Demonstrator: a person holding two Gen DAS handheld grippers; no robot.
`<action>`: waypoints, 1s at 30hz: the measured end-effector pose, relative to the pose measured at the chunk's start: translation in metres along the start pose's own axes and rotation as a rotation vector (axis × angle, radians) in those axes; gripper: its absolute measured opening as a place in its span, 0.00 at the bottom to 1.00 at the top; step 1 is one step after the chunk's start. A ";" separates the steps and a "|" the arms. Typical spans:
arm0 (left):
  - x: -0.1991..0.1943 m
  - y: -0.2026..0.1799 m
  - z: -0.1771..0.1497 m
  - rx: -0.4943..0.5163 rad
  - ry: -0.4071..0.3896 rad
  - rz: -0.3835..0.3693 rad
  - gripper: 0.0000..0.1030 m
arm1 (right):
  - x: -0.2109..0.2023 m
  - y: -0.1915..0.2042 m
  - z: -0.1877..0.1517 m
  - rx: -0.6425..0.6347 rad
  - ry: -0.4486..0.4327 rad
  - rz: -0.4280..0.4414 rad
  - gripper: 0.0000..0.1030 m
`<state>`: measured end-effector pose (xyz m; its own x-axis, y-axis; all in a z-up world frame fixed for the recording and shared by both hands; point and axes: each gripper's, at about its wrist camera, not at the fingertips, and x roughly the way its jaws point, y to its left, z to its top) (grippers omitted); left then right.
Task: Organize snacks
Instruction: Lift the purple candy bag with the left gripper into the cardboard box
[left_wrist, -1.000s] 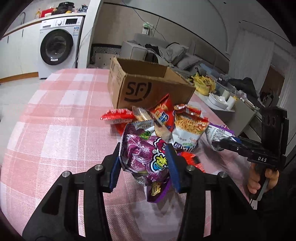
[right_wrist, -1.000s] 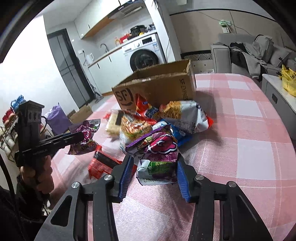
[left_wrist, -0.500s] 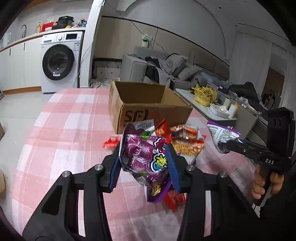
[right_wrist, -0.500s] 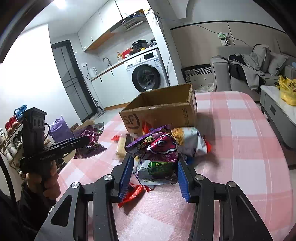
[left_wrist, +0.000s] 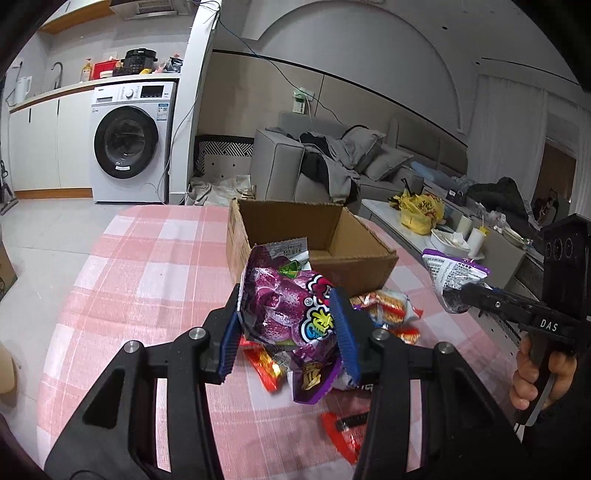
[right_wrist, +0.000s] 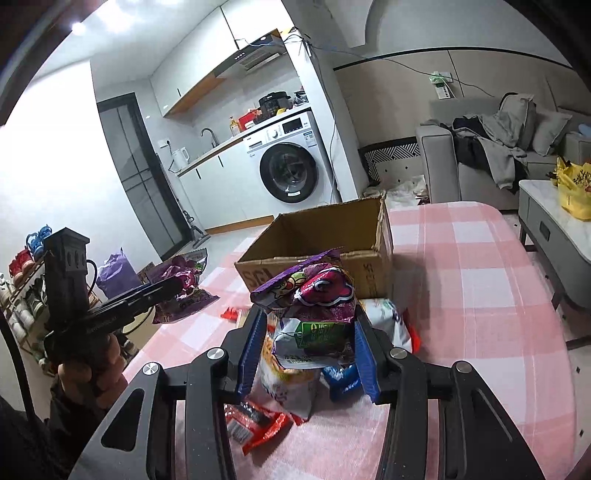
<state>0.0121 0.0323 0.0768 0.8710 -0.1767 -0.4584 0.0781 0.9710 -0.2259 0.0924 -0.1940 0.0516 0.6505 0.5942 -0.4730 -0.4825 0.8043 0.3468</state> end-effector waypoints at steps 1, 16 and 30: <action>0.001 0.000 0.003 -0.002 -0.003 0.002 0.41 | 0.001 0.000 0.003 0.001 0.000 -0.001 0.44; 0.033 -0.002 0.041 0.008 -0.031 0.023 0.41 | 0.033 -0.001 0.041 0.001 -0.005 0.020 0.45; 0.079 -0.019 0.071 0.065 -0.043 0.052 0.41 | 0.072 -0.011 0.060 0.024 -0.016 0.006 0.45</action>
<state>0.1141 0.0114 0.1061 0.8948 -0.1204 -0.4300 0.0626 0.9873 -0.1461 0.1802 -0.1598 0.0623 0.6569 0.5991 -0.4578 -0.4728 0.8002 0.3689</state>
